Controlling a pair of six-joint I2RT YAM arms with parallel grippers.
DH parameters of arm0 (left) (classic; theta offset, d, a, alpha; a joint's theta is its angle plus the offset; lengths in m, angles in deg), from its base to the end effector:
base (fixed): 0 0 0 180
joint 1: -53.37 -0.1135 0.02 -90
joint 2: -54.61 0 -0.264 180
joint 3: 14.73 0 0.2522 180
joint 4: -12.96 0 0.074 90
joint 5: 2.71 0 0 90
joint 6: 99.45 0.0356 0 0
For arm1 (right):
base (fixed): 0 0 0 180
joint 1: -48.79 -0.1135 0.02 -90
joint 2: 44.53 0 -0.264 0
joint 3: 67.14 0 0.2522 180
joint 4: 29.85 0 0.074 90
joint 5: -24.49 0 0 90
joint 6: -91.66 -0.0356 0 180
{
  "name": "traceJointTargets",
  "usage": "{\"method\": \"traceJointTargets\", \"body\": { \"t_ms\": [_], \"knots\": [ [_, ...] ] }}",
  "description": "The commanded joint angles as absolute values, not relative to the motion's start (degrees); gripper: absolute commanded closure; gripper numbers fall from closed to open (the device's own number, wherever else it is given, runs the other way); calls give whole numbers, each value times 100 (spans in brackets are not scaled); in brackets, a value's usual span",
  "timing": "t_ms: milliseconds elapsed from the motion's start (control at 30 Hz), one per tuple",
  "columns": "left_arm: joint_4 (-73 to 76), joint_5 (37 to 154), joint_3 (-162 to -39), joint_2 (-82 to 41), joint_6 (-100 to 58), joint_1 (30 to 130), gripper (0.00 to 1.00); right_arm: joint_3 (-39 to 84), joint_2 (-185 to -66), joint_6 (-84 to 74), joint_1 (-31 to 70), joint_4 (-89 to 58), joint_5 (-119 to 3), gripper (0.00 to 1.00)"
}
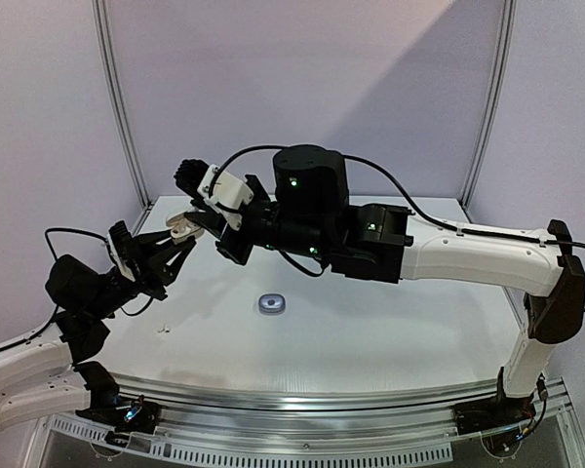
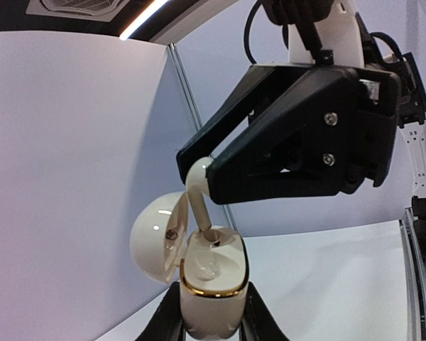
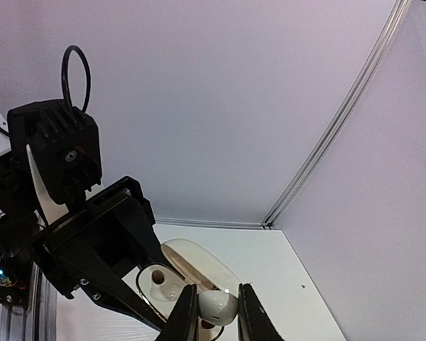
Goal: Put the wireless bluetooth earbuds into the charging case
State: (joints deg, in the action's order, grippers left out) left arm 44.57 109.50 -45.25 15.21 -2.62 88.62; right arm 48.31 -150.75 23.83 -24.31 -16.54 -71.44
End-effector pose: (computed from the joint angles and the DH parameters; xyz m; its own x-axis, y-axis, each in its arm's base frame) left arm 0.1260 -0.1055 0.2835 0.4107 -0.1554 -0.8984 0.7757 0.5774 0.2547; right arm 0.1349 0.4312 0.3997 0.3287 -0.2094 -0.9209 -0.8614 0.3334 -0.3832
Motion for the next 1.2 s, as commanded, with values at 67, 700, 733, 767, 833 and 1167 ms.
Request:
{"method": "traceJointTargets", "body": {
  "t_ms": [67, 700, 733, 767, 833, 1167],
  "knots": [
    [4707, 10895, -4563, 1511, -291, 8932, 100, 4716, -14990, 2475, -2451, -1322, -7292, 97],
    [4909, 10874, -4606, 1467, -329, 8932, 100, 4784, -15140, 2588, -2475, -1449, -7950, 96],
    [4916, 10865, -4615, 1463, -329, 8932, 100, 4808, -15180, 2612, -2477, -1435, -8032, 96],
    [4914, 10858, -4623, 1455, -329, 8932, 100, 4817, -15199, 2632, -2473, -1425, -8069, 95],
    [4920, 10843, -4641, 1453, -316, 8932, 100, 4833, -15241, 2652, -2485, -1405, -8134, 91],
    [4942, 10847, -4660, 1436, -347, 8932, 100, 4904, -15373, 2703, -2498, -1396, -8295, 86]
  ]
}}
